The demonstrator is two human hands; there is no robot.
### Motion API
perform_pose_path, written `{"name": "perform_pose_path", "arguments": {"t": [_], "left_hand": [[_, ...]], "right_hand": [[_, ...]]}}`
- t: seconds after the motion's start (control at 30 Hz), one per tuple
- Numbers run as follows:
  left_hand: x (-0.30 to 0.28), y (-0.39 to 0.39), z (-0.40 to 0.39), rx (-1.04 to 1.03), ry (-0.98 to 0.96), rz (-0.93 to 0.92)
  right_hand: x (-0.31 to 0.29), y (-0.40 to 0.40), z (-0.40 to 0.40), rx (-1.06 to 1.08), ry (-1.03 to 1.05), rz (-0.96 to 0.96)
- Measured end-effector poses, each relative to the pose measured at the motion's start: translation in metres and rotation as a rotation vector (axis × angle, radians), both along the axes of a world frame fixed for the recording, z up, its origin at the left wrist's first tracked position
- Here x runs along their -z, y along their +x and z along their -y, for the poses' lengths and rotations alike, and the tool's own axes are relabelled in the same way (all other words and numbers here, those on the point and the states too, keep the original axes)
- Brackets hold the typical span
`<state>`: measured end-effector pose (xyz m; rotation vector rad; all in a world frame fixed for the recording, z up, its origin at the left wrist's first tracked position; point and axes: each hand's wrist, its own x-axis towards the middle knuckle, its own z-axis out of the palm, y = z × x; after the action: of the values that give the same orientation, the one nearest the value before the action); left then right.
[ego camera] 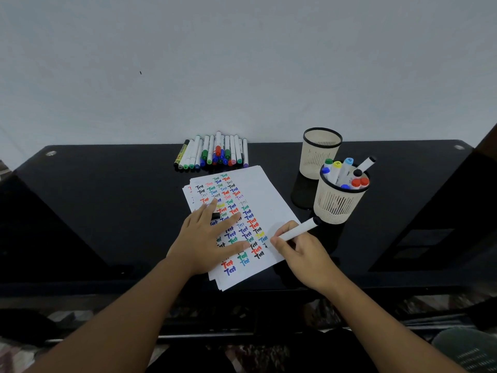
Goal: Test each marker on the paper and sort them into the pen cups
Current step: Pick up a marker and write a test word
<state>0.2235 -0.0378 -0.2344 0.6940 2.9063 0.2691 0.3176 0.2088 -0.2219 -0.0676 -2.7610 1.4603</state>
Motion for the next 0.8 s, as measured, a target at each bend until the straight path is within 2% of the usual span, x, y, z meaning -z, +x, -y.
{"name": "perform_pose_path", "arguments": {"t": [0.13,0.4,0.8], "left_hand": [[-0.0006,-0.0004,-0.0006,0.002,-0.004,0.012],[0.0008,-0.0004,-0.0008,-0.007,0.003,0.013],[-0.0001,-0.0003,-0.0005,-0.007,-0.006,0.015]], "right_hand": [[0.0035,-0.0011,-0.0020,0.050,-0.083,-0.016],[0.0035,0.0002,-0.0014,0.031,0.009,-0.030],[0.0023,-0.0001,-0.0021,0.053,-0.033,-0.040]]}}
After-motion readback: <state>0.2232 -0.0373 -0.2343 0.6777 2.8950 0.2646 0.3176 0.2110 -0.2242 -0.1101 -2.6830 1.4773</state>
